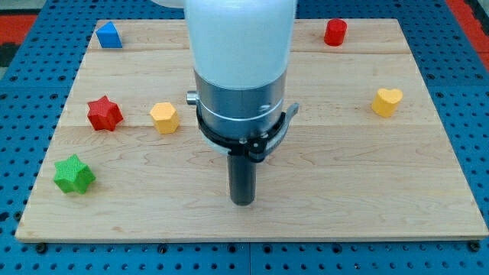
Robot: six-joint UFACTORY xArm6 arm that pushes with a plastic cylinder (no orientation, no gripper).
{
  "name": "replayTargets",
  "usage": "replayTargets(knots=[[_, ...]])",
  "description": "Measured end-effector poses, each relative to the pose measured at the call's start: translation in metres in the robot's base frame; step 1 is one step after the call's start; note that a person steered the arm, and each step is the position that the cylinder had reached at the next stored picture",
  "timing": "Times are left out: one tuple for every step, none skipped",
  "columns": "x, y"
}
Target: Move the blue cube to the right of the green star
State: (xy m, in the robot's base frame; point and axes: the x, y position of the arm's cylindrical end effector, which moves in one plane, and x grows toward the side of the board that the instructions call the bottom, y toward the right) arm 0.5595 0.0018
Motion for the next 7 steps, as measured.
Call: replayTargets(knots=[[-0.004, 0.110], [-0.046, 0.071], [-0.092, 0.040], [-0.080, -0.032], [-0.022, -0.079], [-0.050, -0.113], [-0.097, -0.158]])
